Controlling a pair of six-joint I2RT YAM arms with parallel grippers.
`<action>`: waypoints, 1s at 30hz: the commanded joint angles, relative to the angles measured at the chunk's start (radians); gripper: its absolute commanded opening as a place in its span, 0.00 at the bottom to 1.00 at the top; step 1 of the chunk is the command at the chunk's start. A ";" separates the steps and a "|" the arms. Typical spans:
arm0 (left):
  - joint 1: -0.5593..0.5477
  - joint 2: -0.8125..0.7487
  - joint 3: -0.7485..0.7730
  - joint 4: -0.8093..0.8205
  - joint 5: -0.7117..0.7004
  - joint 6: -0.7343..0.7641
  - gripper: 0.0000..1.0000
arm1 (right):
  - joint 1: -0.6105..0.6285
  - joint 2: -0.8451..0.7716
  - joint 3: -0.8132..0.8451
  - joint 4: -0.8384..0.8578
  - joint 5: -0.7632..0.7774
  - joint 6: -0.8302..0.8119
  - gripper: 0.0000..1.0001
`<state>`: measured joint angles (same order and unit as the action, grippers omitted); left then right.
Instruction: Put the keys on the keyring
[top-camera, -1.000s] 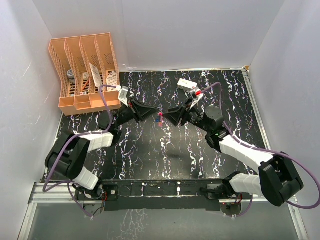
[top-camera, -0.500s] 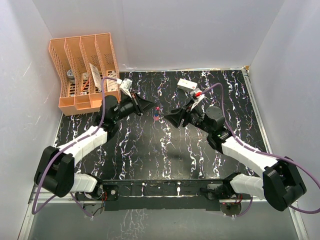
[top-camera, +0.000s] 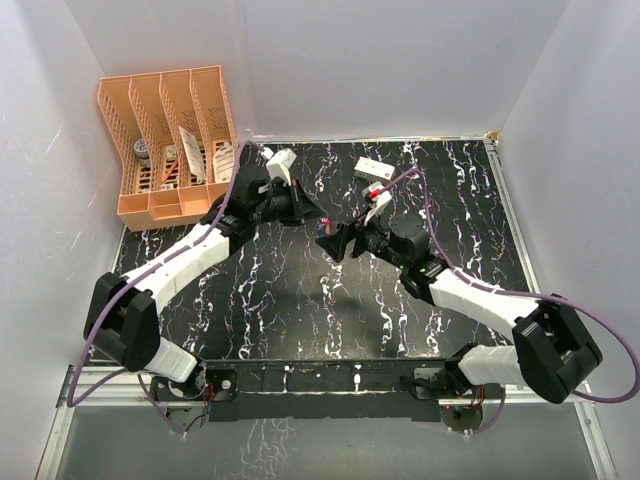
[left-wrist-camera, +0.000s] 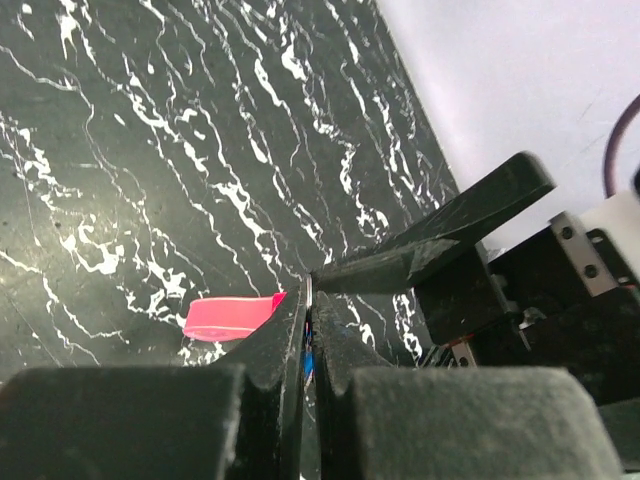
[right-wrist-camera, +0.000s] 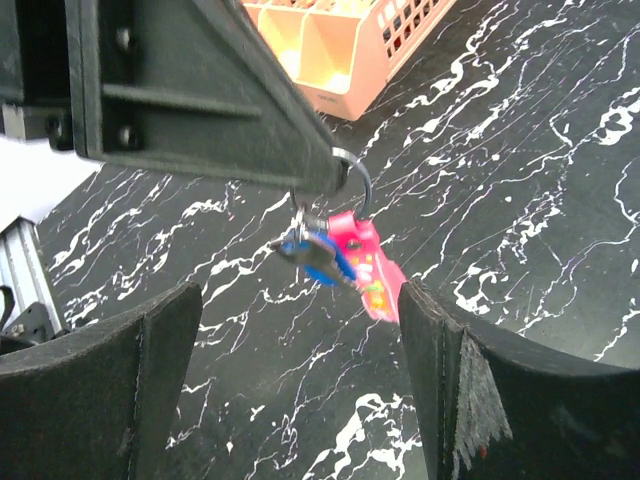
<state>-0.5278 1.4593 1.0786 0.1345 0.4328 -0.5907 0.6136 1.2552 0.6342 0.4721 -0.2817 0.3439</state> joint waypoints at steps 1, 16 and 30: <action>-0.031 0.016 0.078 -0.138 -0.027 0.024 0.00 | 0.012 0.017 0.080 0.068 0.075 -0.038 0.78; -0.066 0.053 0.183 -0.260 -0.063 0.041 0.00 | 0.039 0.083 0.098 0.062 0.160 -0.057 0.66; -0.066 0.091 0.269 -0.437 -0.037 0.087 0.00 | 0.040 0.069 0.085 0.032 0.252 -0.114 0.30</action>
<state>-0.5922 1.5444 1.2896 -0.1837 0.3695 -0.5293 0.6586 1.3499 0.6975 0.4713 -0.1017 0.2783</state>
